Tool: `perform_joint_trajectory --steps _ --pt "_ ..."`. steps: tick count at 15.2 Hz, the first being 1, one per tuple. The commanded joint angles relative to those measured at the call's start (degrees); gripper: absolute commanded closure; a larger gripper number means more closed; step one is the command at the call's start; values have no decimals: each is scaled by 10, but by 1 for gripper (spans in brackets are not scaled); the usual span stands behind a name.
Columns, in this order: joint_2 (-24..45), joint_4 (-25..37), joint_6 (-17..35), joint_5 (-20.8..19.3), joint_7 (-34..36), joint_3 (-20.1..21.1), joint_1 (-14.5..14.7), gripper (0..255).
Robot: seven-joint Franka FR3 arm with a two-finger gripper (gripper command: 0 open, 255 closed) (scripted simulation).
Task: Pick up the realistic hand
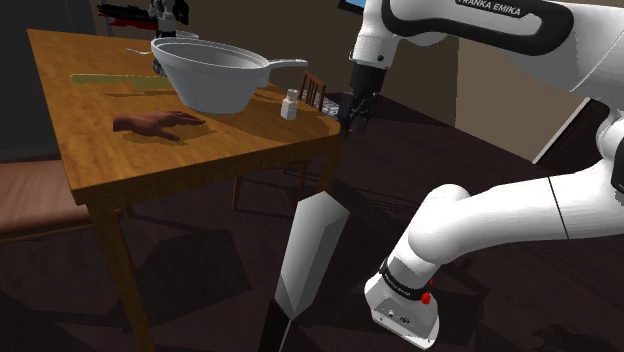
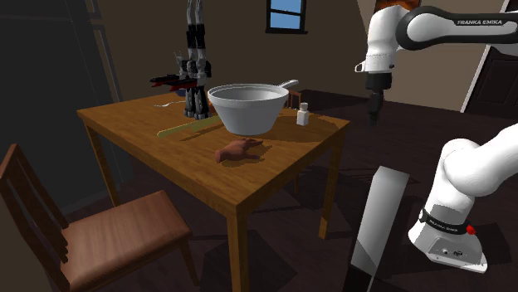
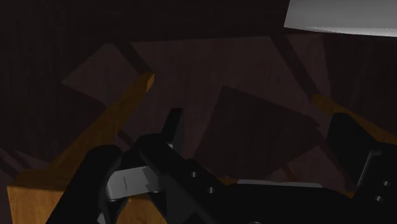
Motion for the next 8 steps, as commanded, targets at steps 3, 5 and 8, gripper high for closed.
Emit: perform_joint_trajectory --steps 3,5,8 --pt "41 20 27 -5 -22 3 12 0" --pt "81 42 52 -10 -43 7 24 0" --pt "141 79 84 -17 -73 15 40 0"
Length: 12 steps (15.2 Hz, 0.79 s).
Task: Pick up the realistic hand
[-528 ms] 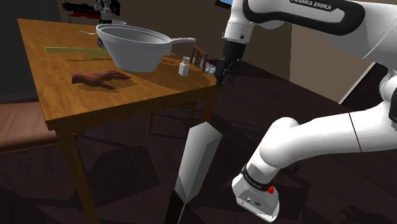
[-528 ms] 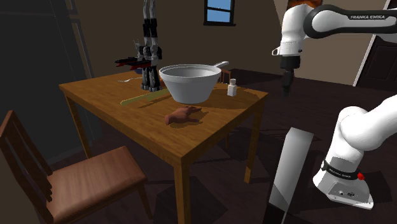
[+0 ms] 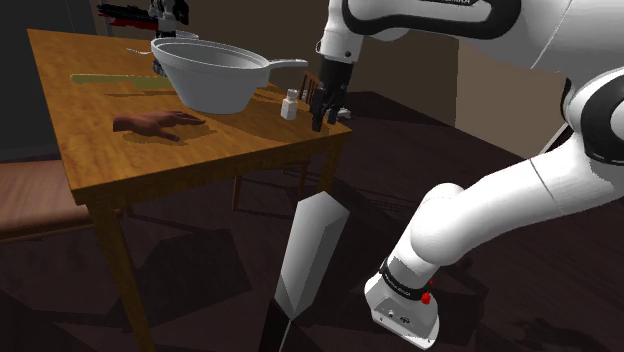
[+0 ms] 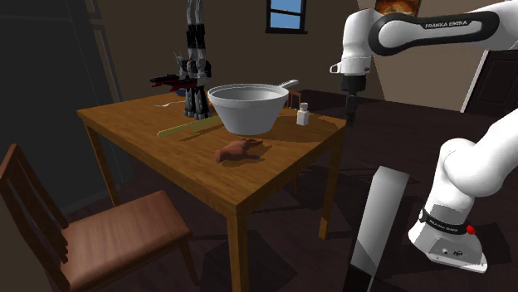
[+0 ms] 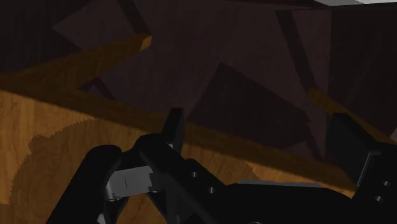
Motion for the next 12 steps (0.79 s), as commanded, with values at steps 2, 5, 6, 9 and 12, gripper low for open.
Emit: perform_joint_trajectory --steps 2,5,6,9,12 --pt "60 42 29 -8 -30 8 15 0" --pt "117 86 52 -15 -57 18 29 0" --pt "136 101 59 -18 -65 22 33 0" --pt "191 150 76 -28 -89 34 46 0" --pt "245 201 88 -41 -112 47 59 0"
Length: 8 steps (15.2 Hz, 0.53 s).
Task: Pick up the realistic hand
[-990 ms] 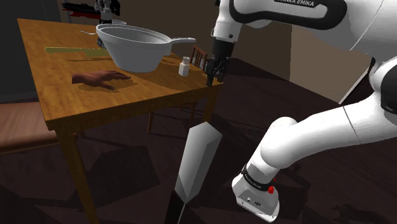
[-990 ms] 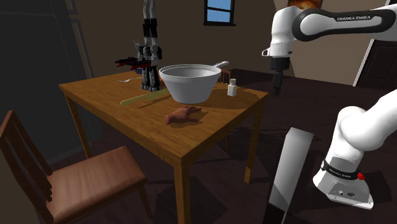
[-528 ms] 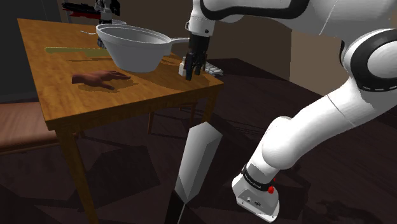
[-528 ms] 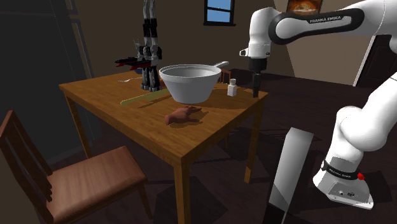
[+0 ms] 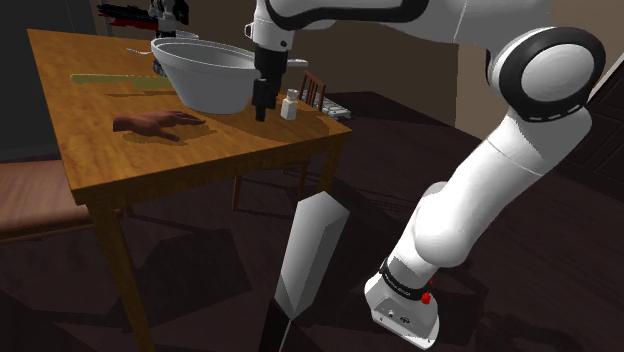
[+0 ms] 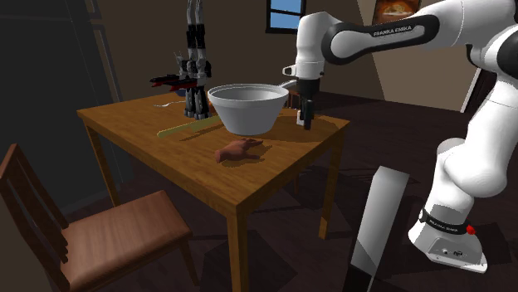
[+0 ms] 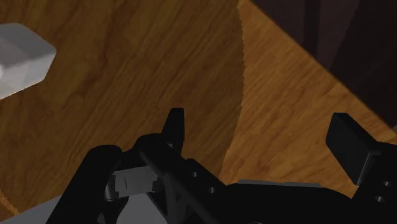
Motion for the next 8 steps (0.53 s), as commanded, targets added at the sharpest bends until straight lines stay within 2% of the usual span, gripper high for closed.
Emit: perform_joint_trajectory --steps 1,8 --pt "38 37 8 -9 -17 8 8 0" --pt "161 173 17 -50 -62 42 40 0"
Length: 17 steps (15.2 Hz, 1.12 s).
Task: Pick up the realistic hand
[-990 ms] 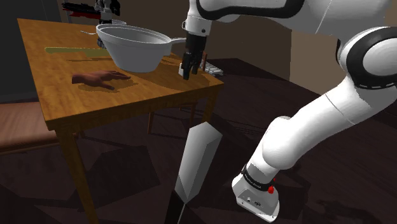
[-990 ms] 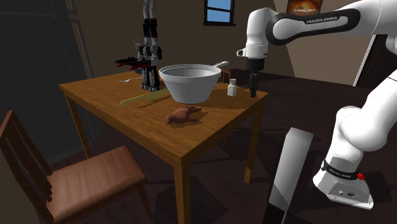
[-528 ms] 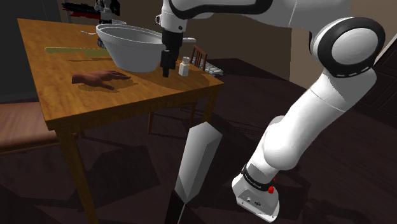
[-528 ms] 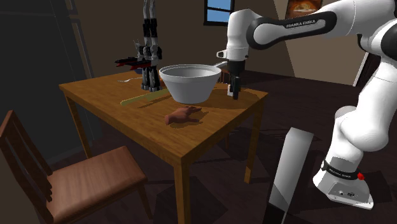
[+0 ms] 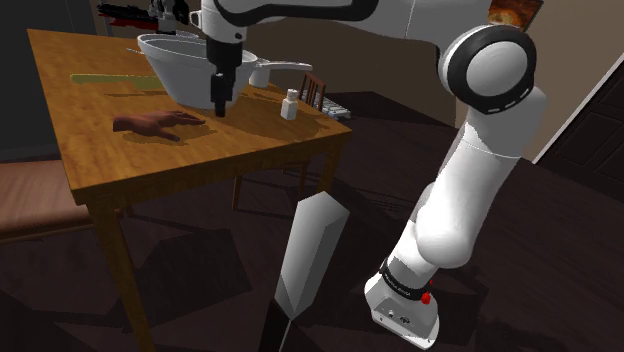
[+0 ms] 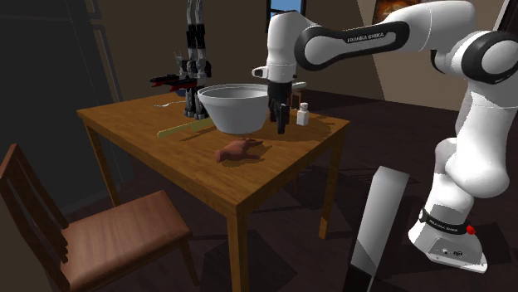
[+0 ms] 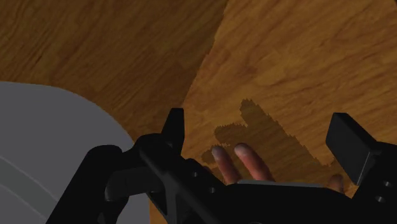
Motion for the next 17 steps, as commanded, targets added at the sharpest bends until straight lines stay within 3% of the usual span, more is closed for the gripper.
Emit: perform_joint_trajectory --steps 1,8,14,17 --pt "38 40 4 -15 -12 9 10 0" --pt "165 200 -12 -70 -56 38 58 0" --pt "284 367 -46 -120 -102 53 116 0" --pt "274 329 -18 -120 -97 53 112 0"
